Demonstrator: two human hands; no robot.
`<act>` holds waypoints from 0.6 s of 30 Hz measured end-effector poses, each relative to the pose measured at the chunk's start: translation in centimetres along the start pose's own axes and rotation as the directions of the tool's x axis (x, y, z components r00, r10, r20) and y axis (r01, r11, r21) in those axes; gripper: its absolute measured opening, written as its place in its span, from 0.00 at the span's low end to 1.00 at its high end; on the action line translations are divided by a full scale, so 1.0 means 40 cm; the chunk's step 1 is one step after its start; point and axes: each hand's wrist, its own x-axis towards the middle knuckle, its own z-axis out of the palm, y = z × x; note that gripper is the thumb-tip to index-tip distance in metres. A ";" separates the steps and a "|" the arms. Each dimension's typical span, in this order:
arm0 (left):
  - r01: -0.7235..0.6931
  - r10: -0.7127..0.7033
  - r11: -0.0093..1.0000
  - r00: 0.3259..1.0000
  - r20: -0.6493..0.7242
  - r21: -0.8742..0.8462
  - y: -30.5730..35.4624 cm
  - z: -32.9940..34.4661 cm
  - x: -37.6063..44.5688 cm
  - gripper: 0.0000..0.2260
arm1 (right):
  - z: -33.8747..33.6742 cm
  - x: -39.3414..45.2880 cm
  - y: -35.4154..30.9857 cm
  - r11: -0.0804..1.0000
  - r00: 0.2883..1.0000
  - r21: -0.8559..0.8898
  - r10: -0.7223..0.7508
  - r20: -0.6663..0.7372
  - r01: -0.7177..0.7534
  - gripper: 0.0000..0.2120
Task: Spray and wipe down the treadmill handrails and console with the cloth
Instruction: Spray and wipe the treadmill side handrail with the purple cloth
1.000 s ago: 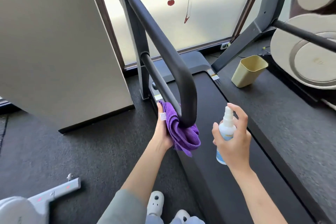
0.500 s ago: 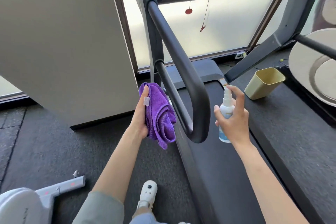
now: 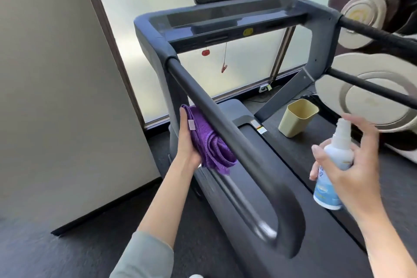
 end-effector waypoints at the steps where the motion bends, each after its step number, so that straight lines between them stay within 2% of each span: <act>1: -0.004 0.004 1.000 1.000 -0.006 -0.007 0.016 0.010 0.019 0.30 | -0.002 0.023 -0.030 0.999 0.999 0.013 -0.034 0.001 0.034 0.35; 6: -0.020 0.019 0.999 1.000 -0.021 -0.033 0.070 0.014 0.082 0.27 | 0.046 0.097 -0.165 0.983 0.987 0.096 -0.160 0.019 0.157 0.31; 11: -0.085 0.086 0.996 0.990 -0.113 0.016 0.159 0.058 0.154 0.33 | 0.121 0.127 -0.199 0.982 0.982 0.057 -0.183 0.049 0.180 0.33; 15: -0.160 0.156 0.987 0.977 -0.142 -0.017 0.208 0.074 0.187 0.29 | 0.159 0.132 -0.205 0.989 0.987 0.032 -0.149 0.068 0.147 0.31; 18: -0.107 0.104 0.994 0.988 -0.118 -0.019 0.192 0.064 0.159 0.25 | 0.175 0.135 -0.208 0.989 0.985 0.034 -0.145 0.094 0.142 0.30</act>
